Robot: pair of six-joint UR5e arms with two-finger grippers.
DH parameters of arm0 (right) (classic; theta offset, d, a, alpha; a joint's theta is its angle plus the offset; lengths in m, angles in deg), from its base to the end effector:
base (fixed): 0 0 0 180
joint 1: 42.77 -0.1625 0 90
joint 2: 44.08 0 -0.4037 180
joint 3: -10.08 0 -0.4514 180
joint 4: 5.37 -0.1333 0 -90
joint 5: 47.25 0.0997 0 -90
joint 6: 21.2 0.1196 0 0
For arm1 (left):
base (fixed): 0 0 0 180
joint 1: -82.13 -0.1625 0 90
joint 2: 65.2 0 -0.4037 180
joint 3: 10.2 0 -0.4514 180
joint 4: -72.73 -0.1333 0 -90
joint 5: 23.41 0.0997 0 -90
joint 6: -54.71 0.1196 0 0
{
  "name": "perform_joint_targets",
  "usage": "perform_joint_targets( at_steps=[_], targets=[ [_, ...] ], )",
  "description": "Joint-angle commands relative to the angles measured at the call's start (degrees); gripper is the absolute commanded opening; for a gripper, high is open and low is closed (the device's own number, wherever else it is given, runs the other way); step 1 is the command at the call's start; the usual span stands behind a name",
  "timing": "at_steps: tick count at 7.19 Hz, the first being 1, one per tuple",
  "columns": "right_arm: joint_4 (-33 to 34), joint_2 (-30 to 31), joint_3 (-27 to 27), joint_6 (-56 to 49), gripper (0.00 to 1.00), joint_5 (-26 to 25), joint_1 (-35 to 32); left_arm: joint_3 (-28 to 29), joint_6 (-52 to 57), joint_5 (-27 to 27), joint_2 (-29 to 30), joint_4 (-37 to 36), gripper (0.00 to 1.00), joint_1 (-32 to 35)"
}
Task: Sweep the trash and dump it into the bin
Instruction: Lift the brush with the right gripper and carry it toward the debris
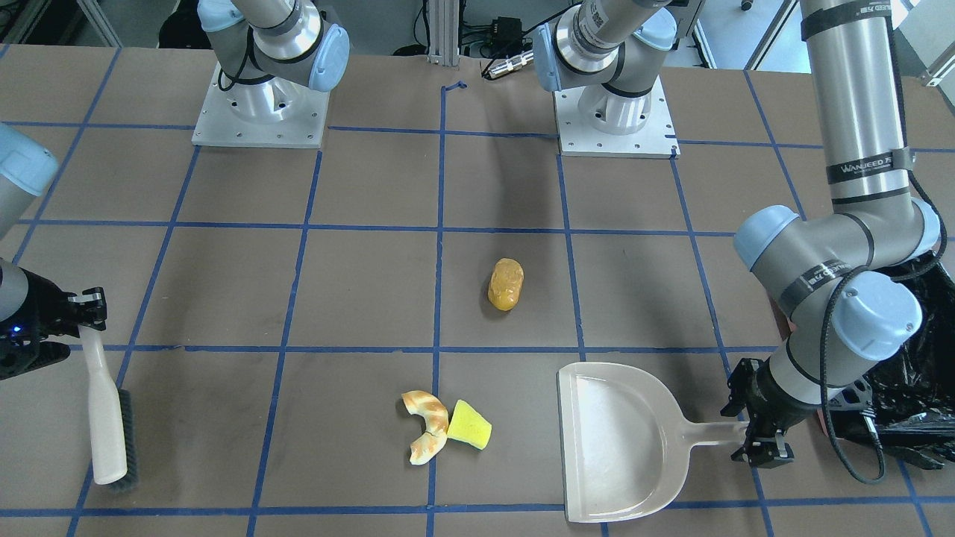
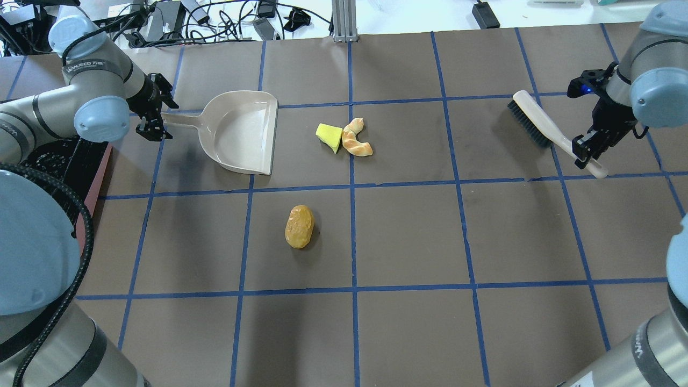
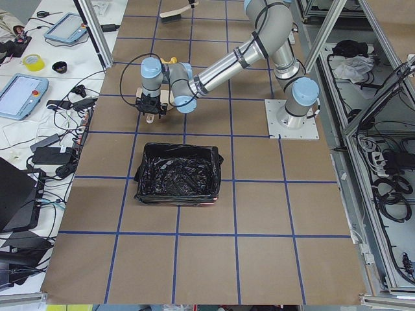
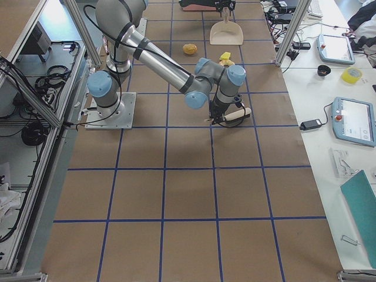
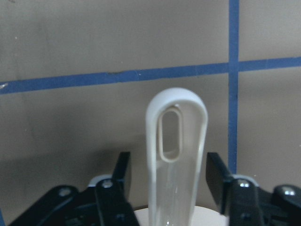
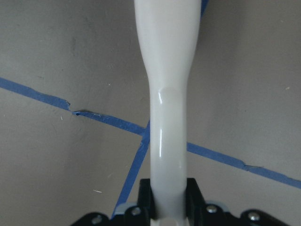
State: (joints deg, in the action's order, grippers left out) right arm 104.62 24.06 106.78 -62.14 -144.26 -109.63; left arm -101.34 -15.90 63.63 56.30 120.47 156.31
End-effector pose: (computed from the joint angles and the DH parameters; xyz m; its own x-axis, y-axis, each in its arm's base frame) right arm -0.1375 -0.6238 0.1891 -0.9495 -0.3138 -0.0065 -0.3092 0.9315 0.1916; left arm 0.0592 -0.7205 0.1621 -0.0662 -0.9824 0.1745 -0.9978 0.0660 -0.0075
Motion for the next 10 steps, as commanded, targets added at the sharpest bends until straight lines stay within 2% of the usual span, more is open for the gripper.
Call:
perform_joint_targets(
  at_steps=[1, 3, 4, 5, 6, 8, 9, 10],
  targets=[
    [-3.44, 2.86, 0.42, 11.19, 0.18, -0.28, -4.04, -0.01, -1.28, -0.65, -0.47, -0.1, 0.0, 0.0],
    [-8.01, 4.54, 0.42, 26.35, 0.17, -0.02, -11.16, 0.6, -0.05, 0.14, -2.05, 0.34, 0.0, 0.7],
    [-8.64, 4.55, 0.42, 34.0, 0.17, 0.07, -15.2, 1.39, -0.05, 5.62, -2.75, 0.52, 0.0, 2.79],
    [-8.65, 4.55, 0.42, 40.43, 0.17, 0.33, -18.63, 1.48, -0.83, 10.12, -3.2, -0.09, 0.0, 7.94],
    [-8.74, 4.55, 0.42, 46.94, 0.15, 1.55, -21.36, 1.57, -2.84, 10.77, -2.68, -0.19, 0.0, 10.61],
    [-8.74, 4.11, 0.51, 55.92, 0.15, 6.28, -25.5, 1.92, -4.18, 10.78, -2.15, -0.27, 0.0, 11.07],
    [-8.48, 3.85, 0.43, 59.1, 0.15, 12.49, -27.52, 1.84, -4.79, 10.6, -1.45, -0.19, 0.0, 11.16],
    [-7.95, 2.36, 0.42, 60.43, 0.14, 16.11, -28.67, 1.84, -5.15, 10.86, -0.4, -0.27, 0.0, 11.42]
  ],
)
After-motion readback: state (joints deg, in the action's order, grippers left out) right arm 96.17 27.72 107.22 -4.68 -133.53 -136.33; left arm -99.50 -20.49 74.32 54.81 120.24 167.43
